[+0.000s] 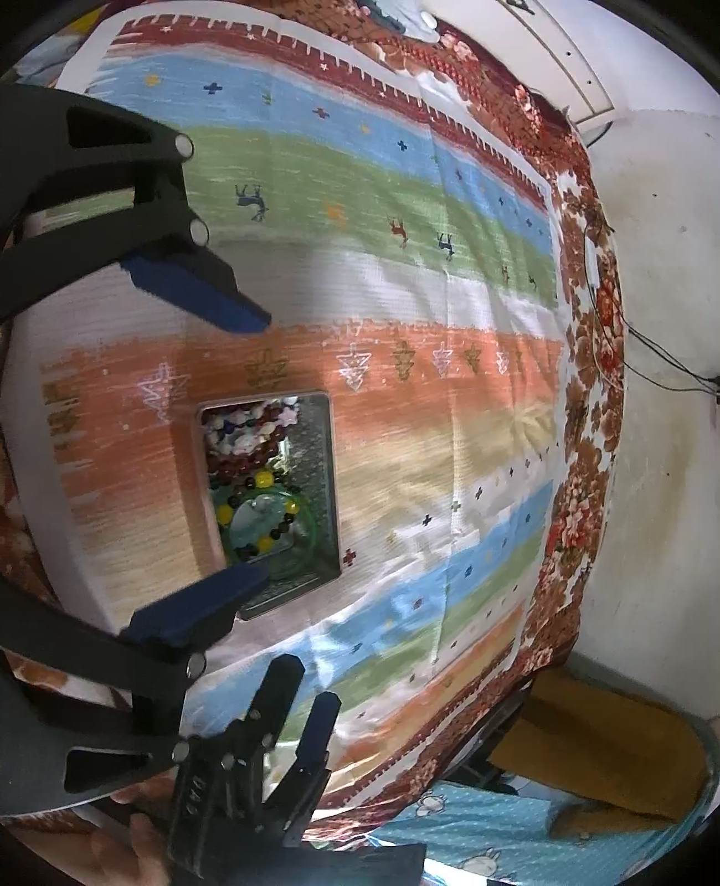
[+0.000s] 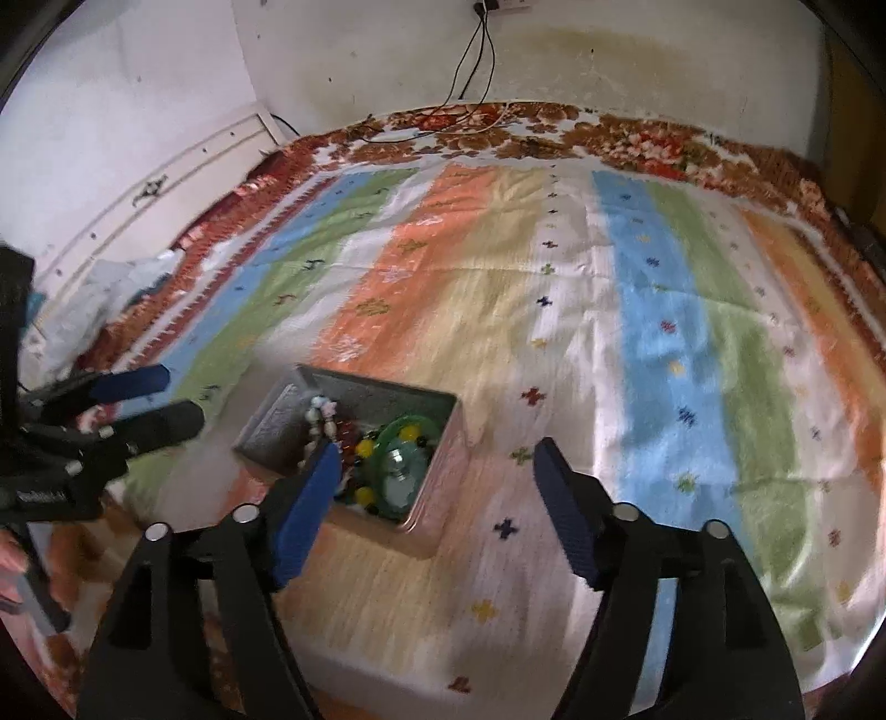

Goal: Organize jewelry

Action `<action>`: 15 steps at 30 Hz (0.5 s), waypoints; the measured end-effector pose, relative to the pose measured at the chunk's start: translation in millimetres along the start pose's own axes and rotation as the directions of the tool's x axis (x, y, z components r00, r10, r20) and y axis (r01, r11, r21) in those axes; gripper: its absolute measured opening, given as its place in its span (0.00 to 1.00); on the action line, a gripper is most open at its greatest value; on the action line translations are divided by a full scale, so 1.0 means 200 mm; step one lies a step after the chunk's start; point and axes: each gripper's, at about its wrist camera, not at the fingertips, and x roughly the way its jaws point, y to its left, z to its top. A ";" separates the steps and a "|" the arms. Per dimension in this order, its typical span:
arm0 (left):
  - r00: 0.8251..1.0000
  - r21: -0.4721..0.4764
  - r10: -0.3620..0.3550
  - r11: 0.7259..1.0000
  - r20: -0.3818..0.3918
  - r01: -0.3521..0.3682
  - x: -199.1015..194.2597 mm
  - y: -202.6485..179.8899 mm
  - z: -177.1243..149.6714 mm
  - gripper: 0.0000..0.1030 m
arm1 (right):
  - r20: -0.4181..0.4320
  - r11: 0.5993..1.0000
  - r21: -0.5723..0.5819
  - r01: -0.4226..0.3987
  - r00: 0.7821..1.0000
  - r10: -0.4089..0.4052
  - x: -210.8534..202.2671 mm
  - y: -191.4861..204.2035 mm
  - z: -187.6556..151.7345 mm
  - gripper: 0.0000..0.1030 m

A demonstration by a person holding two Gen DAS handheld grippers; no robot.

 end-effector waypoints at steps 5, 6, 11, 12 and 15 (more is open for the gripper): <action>0.999 0.026 0.020 0.999 0.036 -0.021 -0.04 -0.04 -0.05 0.95 | 0.018 1.000 -0.012 0.008 1.000 -0.008 -0.04 0.01 -0.05 0.83; 0.999 0.030 0.032 0.999 0.040 -0.033 -0.04 -0.05 -0.06 0.95 | 0.028 1.000 -0.008 -0.005 1.000 0.005 -0.05 0.01 -0.05 0.86; 0.994 0.048 0.092 0.994 0.059 -0.094 -0.06 -0.08 -0.11 0.95 | 0.066 0.999 -0.002 -0.032 0.997 0.032 -0.11 0.01 -0.10 0.92; 0.993 0.052 0.099 0.993 0.066 -0.102 -0.07 -0.08 -0.11 0.95 | 0.076 0.999 -0.006 -0.033 0.997 0.034 -0.13 0.01 -0.11 0.93; 0.987 0.066 0.121 0.990 0.105 -0.128 -0.11 -0.11 -0.14 0.95 | 0.091 0.999 -0.036 -0.013 0.996 0.016 -0.14 0.03 -0.13 0.93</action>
